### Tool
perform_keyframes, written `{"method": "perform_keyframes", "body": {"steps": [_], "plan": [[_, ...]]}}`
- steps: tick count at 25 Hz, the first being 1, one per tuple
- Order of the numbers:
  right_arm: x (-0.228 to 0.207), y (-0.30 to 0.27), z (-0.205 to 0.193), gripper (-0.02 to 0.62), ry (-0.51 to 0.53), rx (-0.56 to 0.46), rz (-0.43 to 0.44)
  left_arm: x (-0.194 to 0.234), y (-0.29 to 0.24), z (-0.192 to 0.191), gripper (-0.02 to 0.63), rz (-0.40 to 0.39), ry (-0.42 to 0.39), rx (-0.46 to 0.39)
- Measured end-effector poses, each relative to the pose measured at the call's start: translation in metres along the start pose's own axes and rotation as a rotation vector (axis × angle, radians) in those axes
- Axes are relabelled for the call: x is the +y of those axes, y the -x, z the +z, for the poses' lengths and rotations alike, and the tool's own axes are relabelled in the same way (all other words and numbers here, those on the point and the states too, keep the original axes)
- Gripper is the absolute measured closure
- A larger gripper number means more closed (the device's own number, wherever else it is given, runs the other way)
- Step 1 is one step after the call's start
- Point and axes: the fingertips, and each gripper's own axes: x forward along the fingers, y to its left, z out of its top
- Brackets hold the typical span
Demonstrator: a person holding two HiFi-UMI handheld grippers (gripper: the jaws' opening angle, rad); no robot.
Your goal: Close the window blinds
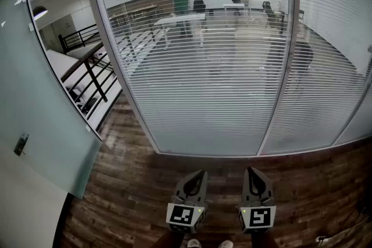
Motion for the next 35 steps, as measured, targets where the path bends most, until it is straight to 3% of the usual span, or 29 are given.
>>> {"method": "perform_keyframes", "body": {"steps": [6,9,17,25,35], "plan": [[0.006,0.012,0.001,0.598,-0.072,-0.033,0.008,-0.008,0.009,0.007,0.607,-0.013,-0.003,-0.005],[0.006,0.018,-0.015,0.599,-0.092,0.001,-0.016,-0.006,0.014,-0.003,0.607,-0.010,-0.019,0.009],[0.012,0.019,-0.031,0.598,-0.066,0.046,-0.020,-0.001,0.021,-0.020,0.607,0.001,0.011,0.023],[0.006,0.025,-0.025,0.599,-0.050,0.069,-0.050,-0.006,0.020,-0.013,0.607,-0.011,0.014,0.026],[-0.008,0.023,-0.021,0.599,-0.058,0.048,-0.049,-0.010,0.011,-0.018,0.607,-0.009,0.027,0.037]]}}
